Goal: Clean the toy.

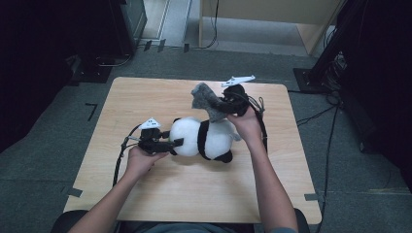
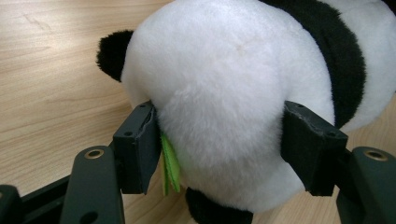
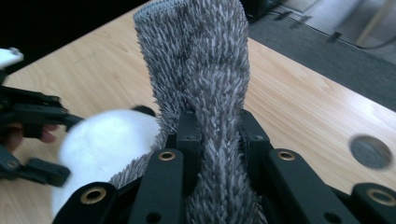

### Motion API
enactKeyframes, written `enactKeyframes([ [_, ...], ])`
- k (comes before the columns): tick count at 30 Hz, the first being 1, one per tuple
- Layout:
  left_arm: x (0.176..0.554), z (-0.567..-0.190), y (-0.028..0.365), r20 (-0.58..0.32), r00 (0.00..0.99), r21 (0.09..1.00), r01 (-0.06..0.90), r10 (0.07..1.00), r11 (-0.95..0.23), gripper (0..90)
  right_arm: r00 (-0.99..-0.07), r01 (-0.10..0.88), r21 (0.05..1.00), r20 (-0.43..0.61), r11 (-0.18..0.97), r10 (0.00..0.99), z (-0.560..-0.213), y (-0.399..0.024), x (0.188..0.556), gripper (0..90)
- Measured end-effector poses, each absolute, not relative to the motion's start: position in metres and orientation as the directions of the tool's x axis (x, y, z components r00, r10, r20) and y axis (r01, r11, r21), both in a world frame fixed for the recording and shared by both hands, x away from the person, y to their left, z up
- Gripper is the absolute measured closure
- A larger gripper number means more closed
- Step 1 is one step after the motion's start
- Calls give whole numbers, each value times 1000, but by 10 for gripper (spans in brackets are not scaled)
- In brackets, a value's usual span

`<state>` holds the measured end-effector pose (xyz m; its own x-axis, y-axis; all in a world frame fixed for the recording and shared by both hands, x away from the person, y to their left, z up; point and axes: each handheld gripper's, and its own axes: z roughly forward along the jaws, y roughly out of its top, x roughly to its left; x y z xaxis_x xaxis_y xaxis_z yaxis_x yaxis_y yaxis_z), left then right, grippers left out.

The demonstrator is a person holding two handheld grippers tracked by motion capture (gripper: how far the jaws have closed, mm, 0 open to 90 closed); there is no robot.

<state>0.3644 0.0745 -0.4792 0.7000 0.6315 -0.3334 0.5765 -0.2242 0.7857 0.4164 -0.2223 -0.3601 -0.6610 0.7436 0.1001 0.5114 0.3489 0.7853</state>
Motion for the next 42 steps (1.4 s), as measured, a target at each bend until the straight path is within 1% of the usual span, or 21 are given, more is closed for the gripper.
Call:
enactKeyframes([
  [5, 362, -480, 74, -323, 701, 790, 570, 636, -227, 333, -709, 492, 773, 90, 401, 699, -366, -191, 421, 753],
  [10, 359, -479, 74, -307, 704, 786, 567, 640, -246, 334, -753, 489, 728, 75, 481, 653, -381, -162, 428, 751],
  [13, 359, -481, 76, -314, 704, 784, 570, 637, -245, 333, -773, 494, 697, 78, 520, 630, -390, -147, 428, 747],
  [15, 362, -483, 78, -341, 692, 766, 597, 636, -238, 323, -775, 503, 671, 72, 545, 627, -397, -141, 429, 743],
  [19, 363, -484, 78, -343, 700, 773, 590, 627, -234, 299, -773, 514, 667, 89, 539, 628, -400, -143, 433, 748],
  [22, 366, -485, 78, -371, 702, 770, 599, 608, -221, 260, -767, 528, 662, 102, 532, 634, -403, -146, 435, 751],
  [27, 374, -484, 73, -357, 717, 772, 587, 598, -243, 216, -758, 541, 650, 101, 534, 644, -405, -147, 437, 755],
  [28, 374, -484, 72, -357, 717, 772, 587, 599, -243, 218, -758, 537, 652, 94, 536, 645, -406, -148, 438, 755],
  [31, 373, -484, 72, -352, 717, 774, 584, 601, -244, 287, -750, 555, 650, 122, 519, 650, -407, -151, 440, 752],
  [33, 372, -483, 71, -343, 718, 776, 580, 606, -247, 316, -747, 565, 650, 139, 509, 651, -407, -155, 442, 751],
  [37, 372, -483, 71, -341, 713, 775, 582, 613, -247, 324, -729, 583, 641, 142, 499, 670, -407, -170, 446, 751],
  [42, 372, -482, 70, -340, 709, 773, 585, 618, -246, 325, -679, 645, 614, 188, 455, 709, -414, -202, 453, 751],
])
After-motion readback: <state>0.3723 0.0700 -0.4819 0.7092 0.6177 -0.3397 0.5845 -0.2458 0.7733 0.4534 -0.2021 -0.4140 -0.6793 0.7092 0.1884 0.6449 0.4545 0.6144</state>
